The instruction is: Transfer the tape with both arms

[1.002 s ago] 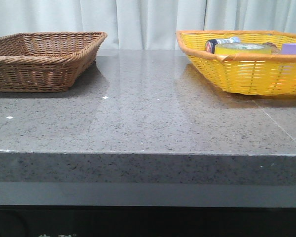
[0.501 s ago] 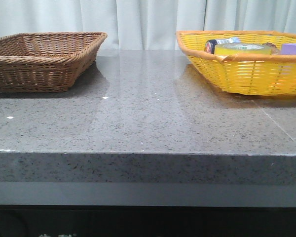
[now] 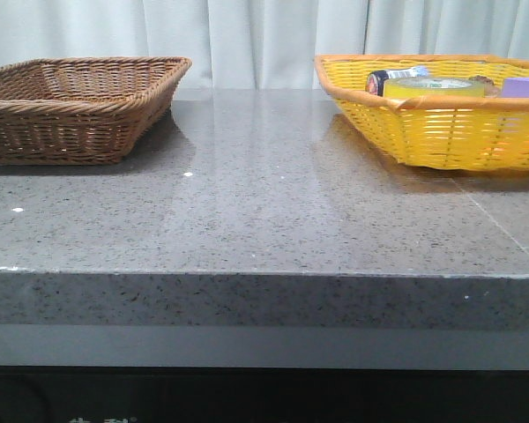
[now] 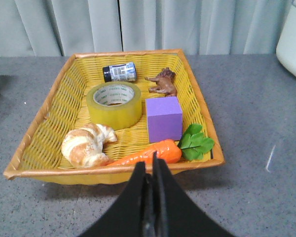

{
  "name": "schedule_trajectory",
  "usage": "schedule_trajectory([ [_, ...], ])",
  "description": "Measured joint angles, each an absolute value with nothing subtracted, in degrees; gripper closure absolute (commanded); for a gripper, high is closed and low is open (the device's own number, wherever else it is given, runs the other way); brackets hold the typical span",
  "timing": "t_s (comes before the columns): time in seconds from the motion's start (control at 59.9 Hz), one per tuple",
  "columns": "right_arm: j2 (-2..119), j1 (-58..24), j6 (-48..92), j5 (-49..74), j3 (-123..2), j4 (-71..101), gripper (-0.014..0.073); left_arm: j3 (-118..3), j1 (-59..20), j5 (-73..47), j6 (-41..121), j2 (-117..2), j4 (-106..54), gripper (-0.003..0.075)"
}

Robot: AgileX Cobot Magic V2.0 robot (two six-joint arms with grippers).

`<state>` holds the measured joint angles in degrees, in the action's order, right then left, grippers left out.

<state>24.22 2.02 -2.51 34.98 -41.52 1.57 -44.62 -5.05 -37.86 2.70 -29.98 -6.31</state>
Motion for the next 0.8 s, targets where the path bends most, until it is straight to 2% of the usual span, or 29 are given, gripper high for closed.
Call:
schedule_trajectory([
  [0.2, 26.1, 2.0, -2.5, 37.1, -40.6, 1.6, 0.0659, -44.6, -5.1, -38.0, 2.7, -32.5, -6.3, 0.0734],
  [0.267, 26.6, 2.0, -2.5, 38.0, -40.6, 1.6, 0.0636, -44.6, -5.1, -38.0, 2.7, -32.9, -6.2, 0.0673],
  [0.351, 27.2, 2.0, -2.5, 39.1, -40.6, 1.6, 0.0520, -44.6, -5.1, -38.0, 2.7, -33.5, -6.2, 0.0512],
  [0.434, 27.9, 2.0, -2.5, 40.3, -40.6, 1.6, 0.0297, -44.6, -5.1, -38.0, 2.7, -33.9, -6.0, 0.0312],
  [0.501, 28.3, 2.0, -2.5, 40.8, -40.6, 1.6, 0.0118, -44.6, -5.1, -37.8, 2.7, -34.0, -6.0, 0.0228],
  [0.551, 28.5, 2.0, -2.5, 40.9, -40.6, 1.6, 0.0032, -44.6, -5.1, -37.8, 2.7, -34.0, -6.0, 0.0217],
  [0.618, 28.5, 2.0, -2.5, 40.9, -40.6, 1.6, -0.0026, -44.6, -5.1, -37.6, 2.7, -34.0, -5.5, 0.0225],
  [0.801, 29.5, 2.0, -2.5, 41.6, -41.0, 1.8, -0.0015, -44.6, -5.1, -36.1, 2.7, -34.0, -4.6, 0.0228],
])
